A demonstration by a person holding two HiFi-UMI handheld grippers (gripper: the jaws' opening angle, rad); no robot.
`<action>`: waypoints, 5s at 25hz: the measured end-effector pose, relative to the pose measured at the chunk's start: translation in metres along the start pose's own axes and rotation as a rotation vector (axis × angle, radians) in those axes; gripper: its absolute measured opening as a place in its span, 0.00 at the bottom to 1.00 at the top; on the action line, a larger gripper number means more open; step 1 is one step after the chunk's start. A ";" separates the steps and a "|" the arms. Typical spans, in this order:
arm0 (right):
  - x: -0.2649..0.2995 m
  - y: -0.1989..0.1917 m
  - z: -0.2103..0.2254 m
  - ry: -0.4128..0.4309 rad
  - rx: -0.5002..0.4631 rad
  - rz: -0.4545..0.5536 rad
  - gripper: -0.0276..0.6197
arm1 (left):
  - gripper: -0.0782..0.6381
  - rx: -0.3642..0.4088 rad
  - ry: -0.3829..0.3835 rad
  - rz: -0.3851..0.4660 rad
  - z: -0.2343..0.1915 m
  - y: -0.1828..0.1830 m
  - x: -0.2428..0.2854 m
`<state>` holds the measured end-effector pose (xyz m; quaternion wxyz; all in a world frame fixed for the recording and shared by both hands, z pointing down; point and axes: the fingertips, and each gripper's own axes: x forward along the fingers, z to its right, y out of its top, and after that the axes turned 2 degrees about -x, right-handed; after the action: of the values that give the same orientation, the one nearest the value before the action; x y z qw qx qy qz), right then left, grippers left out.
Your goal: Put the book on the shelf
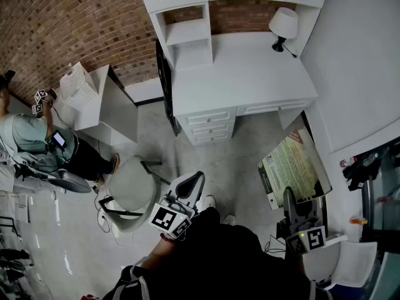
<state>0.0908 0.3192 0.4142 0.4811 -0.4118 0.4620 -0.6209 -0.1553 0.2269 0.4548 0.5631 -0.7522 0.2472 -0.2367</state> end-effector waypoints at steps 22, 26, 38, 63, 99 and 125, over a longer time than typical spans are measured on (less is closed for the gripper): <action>-0.107 -0.009 -0.011 0.059 -0.010 0.100 0.30 | 0.14 0.042 -0.053 0.013 0.102 -0.020 -0.033; -0.114 -0.011 -0.014 0.087 -0.001 0.104 0.30 | 0.14 0.057 -0.031 0.023 0.108 -0.021 -0.045; -0.111 -0.012 -0.008 0.095 -0.009 0.107 0.30 | 0.14 -0.016 -0.029 0.061 0.100 -0.020 -0.040; 0.096 0.015 0.011 0.122 -0.001 0.075 0.30 | 0.14 -0.016 -0.016 0.098 -0.053 0.034 0.081; 0.272 0.042 0.070 0.174 -0.014 0.098 0.30 | 0.14 0.066 -0.012 0.104 -0.163 0.084 0.219; 0.484 0.122 0.196 0.330 -0.041 0.142 0.30 | 0.14 0.076 0.194 0.169 -0.254 0.147 0.386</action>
<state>0.2087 -0.2020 0.3735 0.4330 -0.2801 0.5752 -0.6351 -0.0363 -0.2405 0.4074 0.5828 -0.6803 0.3536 -0.2692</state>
